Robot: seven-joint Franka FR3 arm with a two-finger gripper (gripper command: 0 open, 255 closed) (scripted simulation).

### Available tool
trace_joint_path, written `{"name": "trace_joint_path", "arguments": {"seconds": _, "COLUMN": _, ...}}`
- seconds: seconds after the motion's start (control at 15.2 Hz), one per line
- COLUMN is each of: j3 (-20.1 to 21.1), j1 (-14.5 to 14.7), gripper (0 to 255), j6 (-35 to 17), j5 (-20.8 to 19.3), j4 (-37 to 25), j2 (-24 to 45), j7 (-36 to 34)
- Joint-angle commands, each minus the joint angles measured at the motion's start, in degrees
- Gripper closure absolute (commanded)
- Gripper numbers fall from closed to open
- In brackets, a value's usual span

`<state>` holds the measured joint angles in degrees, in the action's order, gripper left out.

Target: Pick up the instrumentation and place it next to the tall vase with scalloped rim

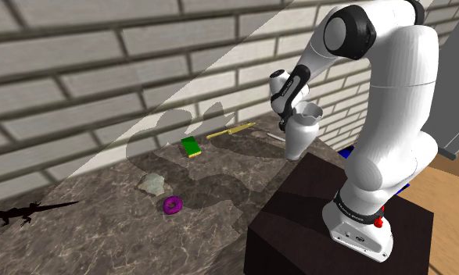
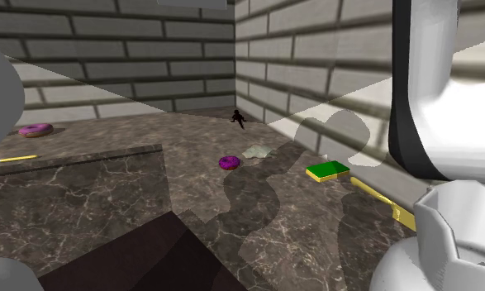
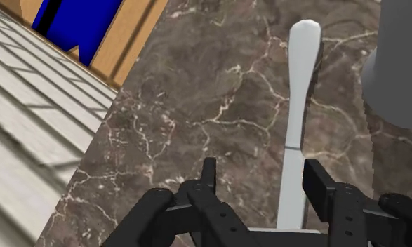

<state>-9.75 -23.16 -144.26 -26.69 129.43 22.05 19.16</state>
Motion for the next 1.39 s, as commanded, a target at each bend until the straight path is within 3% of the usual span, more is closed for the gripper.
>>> {"name": "trace_joint_path", "arguments": {"seconds": 0.0, "j3": -0.23, "j1": -0.26, "gripper": 255, "j6": -0.14, "j5": -0.18, "j4": 1.00, "j2": 5.17, "j7": -0.04}}
{"name": "trace_joint_path", "arguments": {"seconds": 0.2, "j3": -1.14, "j1": -0.74, "gripper": 255, "j6": -3.86, "j5": -1.53, "j4": 1.20, "j2": 8.55, "j7": -1.02}}
{"name": "trace_joint_path", "arguments": {"seconds": 0.33, "j3": -0.39, "j1": -0.51, "gripper": 255, "j6": -2.09, "j5": -0.43, "j4": -1.36, "j2": 9.47, "j7": -0.53}}
{"name": "trace_joint_path", "arguments": {"seconds": 0.4, "j3": 0.00, "j1": 0.89, "gripper": 255, "j6": -1.30, "j5": -0.61, "j4": 0.31, "j2": 7.61, "j7": -2.31}}
{"name": "trace_joint_path", "arguments": {"seconds": 0.46, "j3": -0.52, "j1": 0.29, "gripper": 255, "j6": -2.29, "j5": -1.12, "j4": 1.41, "j2": 7.18, "j7": -1.80}}
{"name": "trace_joint_path", "arguments": {"seconds": 0.53, "j3": -0.28, "j1": 0.31, "gripper": 255, "j6": -2.28, "j5": -0.89, "j4": 0.11, "j2": -0.05, "j7": -1.42}}
{"name": "trace_joint_path", "arguments": {"seconds": 0.59, "j3": -0.27, "j1": 0.30, "gripper": 0, "j6": -2.28, "j5": -0.89, "j4": 0.11, "j2": -0.05, "j7": -1.42}}
{"name": "trace_joint_path", "arguments": {"seconds": 0.79, "j3": 12.21, "j1": -17.29, "gripper": 0, "j6": -5.83, "j5": 22.32, "j4": 3.71, "j2": -0.03, "j7": 27.10}}
{"name": "trace_joint_path", "arguments": {"seconds": 0.86, "j3": 13.62, "j1": -19.12, "gripper": 0, "j6": -5.62, "j5": 24.15, "j4": 3.79, "j2": 0.15, "j7": 29.47}}
{"name": "trace_joint_path", "arguments": {"seconds": 1.32, "j3": 13.08, "j1": -18.73, "gripper": 0, "j6": -10.64, "j5": 23.43, "j4": 3.19, "j2": 5.78, "j7": 28.94}}
